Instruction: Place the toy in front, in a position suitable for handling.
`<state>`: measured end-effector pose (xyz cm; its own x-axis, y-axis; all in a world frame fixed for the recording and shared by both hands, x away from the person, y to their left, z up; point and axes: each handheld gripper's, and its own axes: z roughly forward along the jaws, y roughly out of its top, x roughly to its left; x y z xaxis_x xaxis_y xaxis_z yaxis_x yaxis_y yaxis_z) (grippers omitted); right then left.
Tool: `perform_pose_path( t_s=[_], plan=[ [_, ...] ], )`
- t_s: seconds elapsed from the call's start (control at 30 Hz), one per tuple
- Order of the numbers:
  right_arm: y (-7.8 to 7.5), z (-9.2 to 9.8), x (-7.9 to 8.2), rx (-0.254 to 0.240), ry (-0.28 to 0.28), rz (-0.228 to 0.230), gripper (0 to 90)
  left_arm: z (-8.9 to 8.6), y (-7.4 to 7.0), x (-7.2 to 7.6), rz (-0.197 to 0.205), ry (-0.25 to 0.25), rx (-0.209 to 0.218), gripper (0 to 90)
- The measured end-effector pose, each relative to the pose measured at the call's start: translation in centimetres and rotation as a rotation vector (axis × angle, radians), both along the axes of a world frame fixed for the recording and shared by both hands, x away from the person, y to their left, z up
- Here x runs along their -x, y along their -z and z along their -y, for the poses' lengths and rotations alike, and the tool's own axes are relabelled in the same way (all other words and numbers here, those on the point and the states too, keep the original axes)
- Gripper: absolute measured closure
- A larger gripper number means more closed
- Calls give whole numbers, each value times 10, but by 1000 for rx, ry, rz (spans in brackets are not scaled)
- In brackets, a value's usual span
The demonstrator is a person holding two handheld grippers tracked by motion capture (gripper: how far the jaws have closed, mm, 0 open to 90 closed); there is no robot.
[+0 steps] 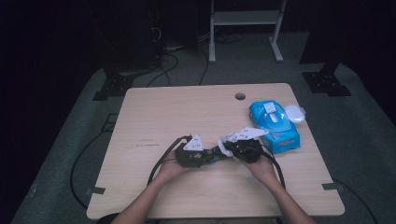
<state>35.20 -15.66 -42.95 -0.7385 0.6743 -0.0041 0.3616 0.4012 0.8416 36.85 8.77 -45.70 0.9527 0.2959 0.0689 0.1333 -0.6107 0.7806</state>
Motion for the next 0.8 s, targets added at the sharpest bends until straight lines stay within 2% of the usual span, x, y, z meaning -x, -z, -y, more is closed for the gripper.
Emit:
perform_pose_path(
  t_s=[0.03, 0.13, 0.2, 0.3, 0.4, 0.53, 0.7, 0.8],
  plan=[
    [0, 7, -2, 5, 25, 8, 879, 0, 0, 0, -2, 2, 1, 675],
    [-1, 31, -10, -17, 101, -7, 879, 0, 0, 0, 3, 2, -1, 674],
    [0, 41, -13, -41, 125, -36, 879, 0, 0, 0, 1, 2, 2, 674],
    [1, 47, -14, -65, 123, -47, 879, 0, 1, -1, -5, 0, 11, 674],
    [0, 42, -14, -97, 100, -58, 878, 1, 1, -1, -5, 2, 14, 674],
    [2, 27, -11, -80, 43, -49, 878, 1, 1, -1, -2, 2, 12, 674],
    [2, 34, -13, -68, 83, -42, 878, 0, 1, -1, -4, 4, 11, 674],
    [2, 31, -11, -73, 67, -40, 878, 0, 1, -1, -2, 5, 10, 674]
  ],
)
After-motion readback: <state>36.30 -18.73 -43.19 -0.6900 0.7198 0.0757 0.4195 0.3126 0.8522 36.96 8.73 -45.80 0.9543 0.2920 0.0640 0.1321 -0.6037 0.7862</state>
